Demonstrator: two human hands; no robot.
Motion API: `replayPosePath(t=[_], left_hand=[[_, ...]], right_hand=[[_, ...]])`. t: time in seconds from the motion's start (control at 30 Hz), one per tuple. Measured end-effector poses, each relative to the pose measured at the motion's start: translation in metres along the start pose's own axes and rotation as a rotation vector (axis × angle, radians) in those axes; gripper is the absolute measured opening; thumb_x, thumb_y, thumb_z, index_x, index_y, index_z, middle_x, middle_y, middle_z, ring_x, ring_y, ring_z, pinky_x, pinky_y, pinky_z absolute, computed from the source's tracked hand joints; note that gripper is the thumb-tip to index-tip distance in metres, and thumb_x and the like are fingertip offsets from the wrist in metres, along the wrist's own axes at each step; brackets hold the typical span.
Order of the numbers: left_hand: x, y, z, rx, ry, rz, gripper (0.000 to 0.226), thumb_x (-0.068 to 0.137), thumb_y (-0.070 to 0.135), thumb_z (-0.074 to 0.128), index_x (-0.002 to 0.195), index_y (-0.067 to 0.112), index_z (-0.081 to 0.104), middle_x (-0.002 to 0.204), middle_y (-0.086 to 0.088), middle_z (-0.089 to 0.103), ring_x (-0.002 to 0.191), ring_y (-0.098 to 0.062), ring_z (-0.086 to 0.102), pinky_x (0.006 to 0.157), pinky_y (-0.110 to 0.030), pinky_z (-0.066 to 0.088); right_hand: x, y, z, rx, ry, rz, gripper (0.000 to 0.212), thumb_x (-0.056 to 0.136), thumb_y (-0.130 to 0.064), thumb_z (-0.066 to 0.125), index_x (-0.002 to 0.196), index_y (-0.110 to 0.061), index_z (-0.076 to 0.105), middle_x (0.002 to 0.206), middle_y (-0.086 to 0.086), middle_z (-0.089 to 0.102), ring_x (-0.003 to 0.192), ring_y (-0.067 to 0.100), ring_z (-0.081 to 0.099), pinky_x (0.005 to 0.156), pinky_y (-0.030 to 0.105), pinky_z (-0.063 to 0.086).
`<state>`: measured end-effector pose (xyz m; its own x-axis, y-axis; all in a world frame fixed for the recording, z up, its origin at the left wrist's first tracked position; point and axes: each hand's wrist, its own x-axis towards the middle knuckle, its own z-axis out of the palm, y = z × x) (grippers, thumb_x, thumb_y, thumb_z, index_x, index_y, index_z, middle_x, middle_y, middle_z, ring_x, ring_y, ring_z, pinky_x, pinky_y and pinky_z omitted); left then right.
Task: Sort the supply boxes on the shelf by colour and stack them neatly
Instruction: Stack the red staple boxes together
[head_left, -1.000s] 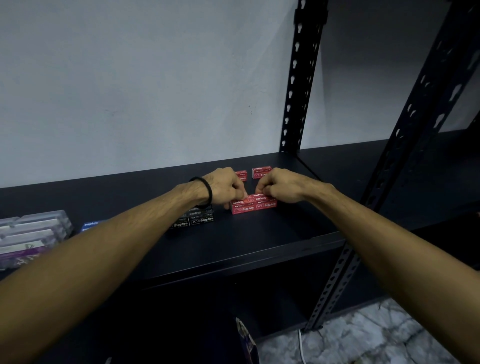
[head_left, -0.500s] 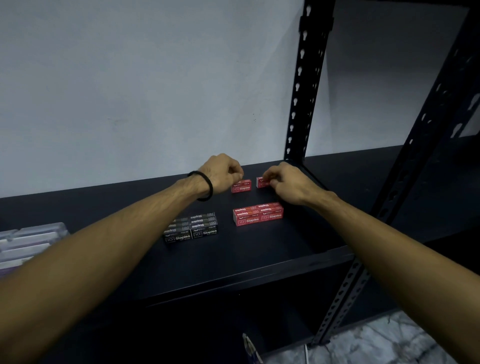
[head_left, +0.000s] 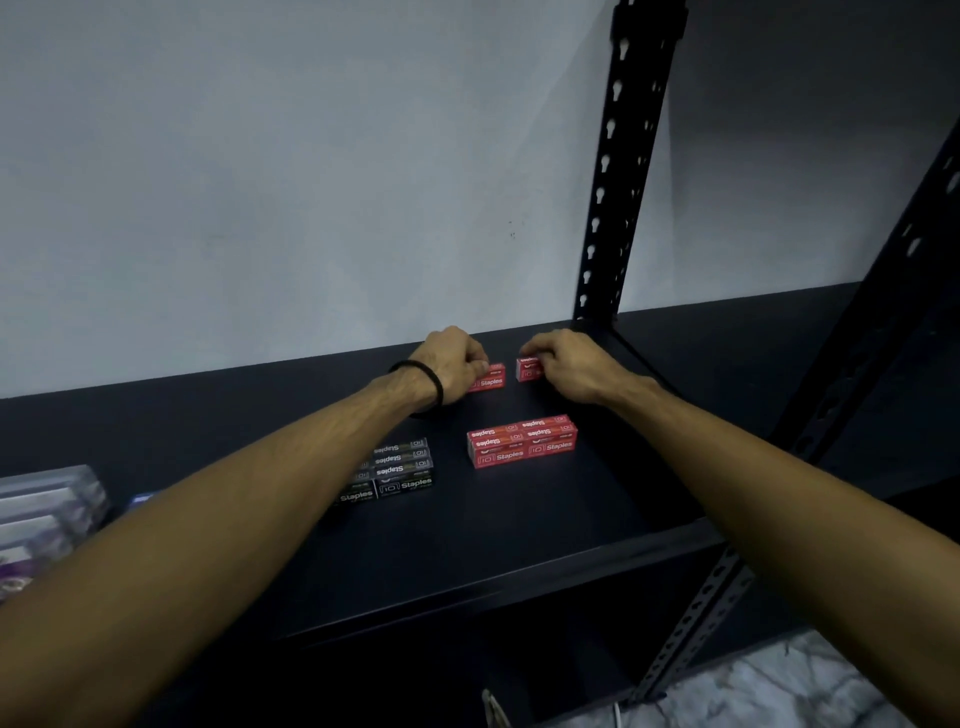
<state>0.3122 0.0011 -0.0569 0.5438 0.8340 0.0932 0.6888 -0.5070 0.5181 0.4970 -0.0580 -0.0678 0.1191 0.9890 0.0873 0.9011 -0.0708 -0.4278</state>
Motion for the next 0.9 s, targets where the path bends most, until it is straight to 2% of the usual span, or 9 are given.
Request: replayPosePath(t=[0.07,0.17,0.33,0.53,0.67,0.8,0.9], left_hand=[[0.001,-0.001,0.001,-0.007,0.007,0.006,0.017,0.094,0.02,0.059,0.103,0.013,0.071,0.084,0.003,0.065,0.063,0.0,0.053,0.054,-0.013,0.038],[0.002,-0.002,0.002,-0.018,0.006,0.014,0.016,0.093,0.02,0.059,0.101,0.014,0.072,0.086,0.002,0.067,0.062,0.0,0.053,0.055,-0.014,0.038],[0.002,-0.001,0.001,-0.044,-0.017,0.019,0.016,0.094,0.022,0.059,0.101,0.016,0.072,0.065,0.013,0.056,0.062,0.0,0.053,0.052,-0.014,0.035],[0.001,0.0,0.001,-0.054,-0.012,0.012,0.016,0.093,0.021,0.06,0.101,0.016,0.073,0.063,0.014,0.056,0.061,0.0,0.053,0.051,-0.012,0.034],[-0.001,0.001,0.0,-0.066,-0.031,0.005,0.015,0.093,0.02,0.06,0.099,0.017,0.073,0.062,0.015,0.057,0.06,0.0,0.055,0.05,-0.013,0.036],[-0.002,0.001,-0.003,-0.085,-0.059,-0.021,0.014,0.092,0.02,0.059,0.094,0.019,0.073,0.059,0.008,0.063,0.054,-0.004,0.059,0.048,-0.016,0.041],[-0.005,0.001,-0.004,-0.087,-0.09,-0.024,0.014,0.093,0.022,0.059,0.095,0.019,0.072,0.062,0.001,0.067,0.054,-0.008,0.062,0.052,-0.02,0.045]], right_hand=[[0.002,0.0,-0.001,0.037,-0.022,0.003,0.04,0.096,-0.007,0.04,0.124,-0.019,0.065,0.13,0.002,0.063,0.115,0.016,0.058,0.103,0.035,0.045],[0.003,-0.001,-0.002,0.055,-0.036,-0.015,0.037,0.097,-0.007,0.04,0.119,-0.018,0.067,0.124,0.002,0.065,0.107,0.014,0.06,0.094,0.028,0.046],[0.002,-0.005,-0.001,0.103,-0.075,-0.031,0.035,0.099,-0.01,0.039,0.117,-0.02,0.067,0.115,0.0,0.065,0.1,0.012,0.06,0.087,0.027,0.047],[0.002,-0.007,0.001,0.145,-0.083,-0.043,0.034,0.1,-0.012,0.039,0.115,-0.023,0.067,0.108,-0.004,0.066,0.096,0.007,0.061,0.082,0.024,0.045],[0.004,-0.005,0.0,0.191,-0.064,-0.021,0.027,0.1,-0.015,0.045,0.11,-0.024,0.068,0.108,-0.005,0.066,0.095,0.006,0.061,0.084,0.025,0.047],[0.003,-0.003,-0.007,0.265,-0.113,0.016,0.02,0.099,-0.017,0.051,0.097,-0.026,0.07,0.104,-0.004,0.069,0.096,0.009,0.064,0.087,0.028,0.051],[0.0,-0.004,-0.011,0.281,-0.153,0.023,0.02,0.098,-0.016,0.053,0.092,-0.026,0.071,0.097,-0.006,0.07,0.088,0.007,0.063,0.077,0.025,0.048]])
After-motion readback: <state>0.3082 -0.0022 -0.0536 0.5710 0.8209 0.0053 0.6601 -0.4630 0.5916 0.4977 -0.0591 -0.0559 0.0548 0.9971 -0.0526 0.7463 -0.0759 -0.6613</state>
